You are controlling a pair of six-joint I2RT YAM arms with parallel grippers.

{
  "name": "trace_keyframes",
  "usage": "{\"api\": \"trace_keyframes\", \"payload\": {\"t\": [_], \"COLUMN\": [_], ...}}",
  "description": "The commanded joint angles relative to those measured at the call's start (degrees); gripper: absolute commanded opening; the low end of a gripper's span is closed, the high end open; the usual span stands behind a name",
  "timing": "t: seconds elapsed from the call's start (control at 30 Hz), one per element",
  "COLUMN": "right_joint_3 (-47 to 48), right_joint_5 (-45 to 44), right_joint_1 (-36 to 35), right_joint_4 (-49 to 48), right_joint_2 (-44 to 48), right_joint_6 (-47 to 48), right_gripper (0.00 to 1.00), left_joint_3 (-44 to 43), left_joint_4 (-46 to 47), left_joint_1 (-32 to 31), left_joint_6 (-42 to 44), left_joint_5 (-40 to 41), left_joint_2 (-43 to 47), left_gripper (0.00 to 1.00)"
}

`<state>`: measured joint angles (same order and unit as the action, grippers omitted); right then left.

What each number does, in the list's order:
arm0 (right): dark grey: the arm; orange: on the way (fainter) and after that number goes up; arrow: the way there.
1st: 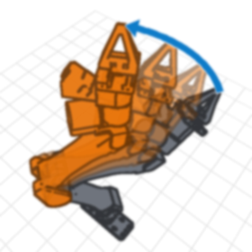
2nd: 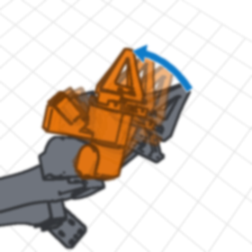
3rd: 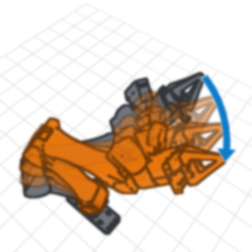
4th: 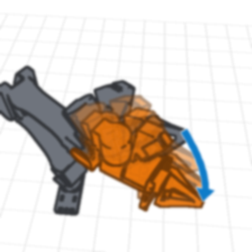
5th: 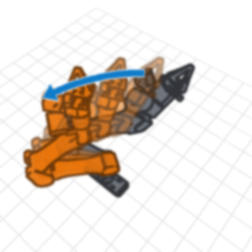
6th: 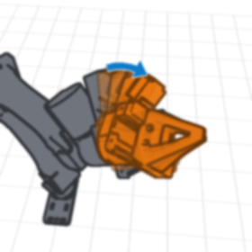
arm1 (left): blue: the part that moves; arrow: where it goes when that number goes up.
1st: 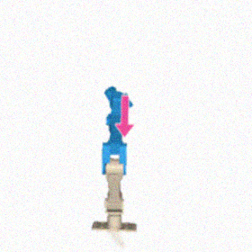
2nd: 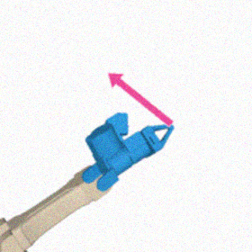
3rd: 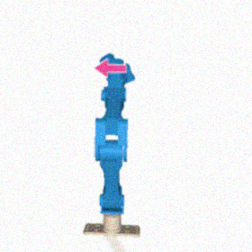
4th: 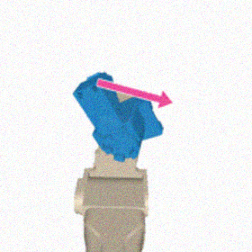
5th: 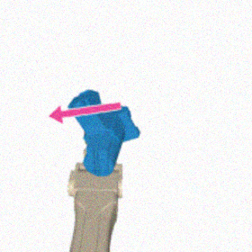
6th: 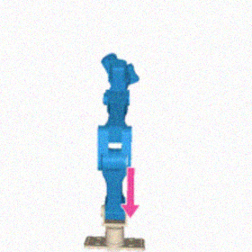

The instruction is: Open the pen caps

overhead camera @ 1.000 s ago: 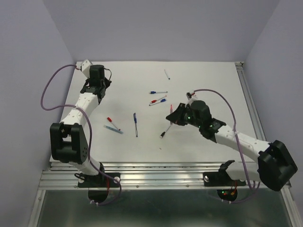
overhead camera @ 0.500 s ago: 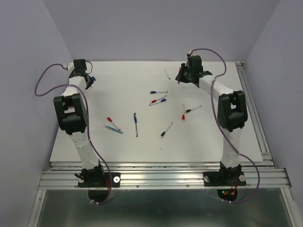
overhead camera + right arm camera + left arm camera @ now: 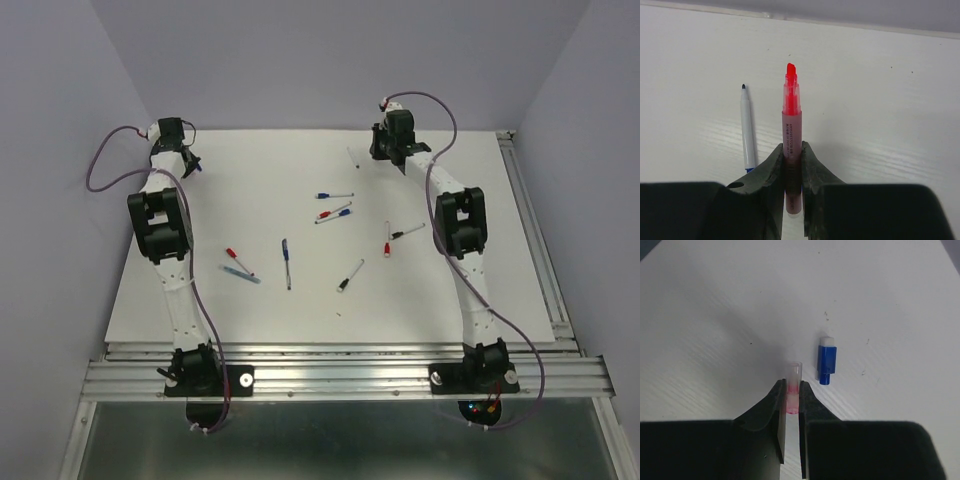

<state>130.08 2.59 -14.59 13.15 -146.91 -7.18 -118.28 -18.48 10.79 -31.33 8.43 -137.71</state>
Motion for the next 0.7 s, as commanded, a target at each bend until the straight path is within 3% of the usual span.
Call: {"api": "trace_keyframes", "payload": {"t": [0.0,0.33,0.43,0.67], "right_joint_3": [4.3,5.89,5.89,5.1], "right_joint_5": [1.88,4.7,6.2,7.96], "right_joint_1": [-0.09,0.0,-0.09,0.0], "right_joint_4": [-7.78,-9.19,-9.46,-9.02], "right_joint_2": [-4.08,-8.39,-8.57,-8.04], "right_joint_6": [2.08,0.5,-0.55,-2.22], "right_gripper": [0.01,0.07,0.09,0.15], "left_joint_3": [-1.78,-2.31,-1.69,-0.99], "left_joint_4": [-2.09,-2.09,-2.17,-2.17], "left_joint_1": [0.46,0.38,0.38,0.46], "left_joint_6": [-0.39,-1.01,-1.1,-1.01], "left_joint_5": [1.68,-0.69,-0.69,-2.1], "left_joint_2": [-1.06,-2.74,-2.39,-0.54], "left_gripper": [0.0,0.11,0.28,0.42]}}
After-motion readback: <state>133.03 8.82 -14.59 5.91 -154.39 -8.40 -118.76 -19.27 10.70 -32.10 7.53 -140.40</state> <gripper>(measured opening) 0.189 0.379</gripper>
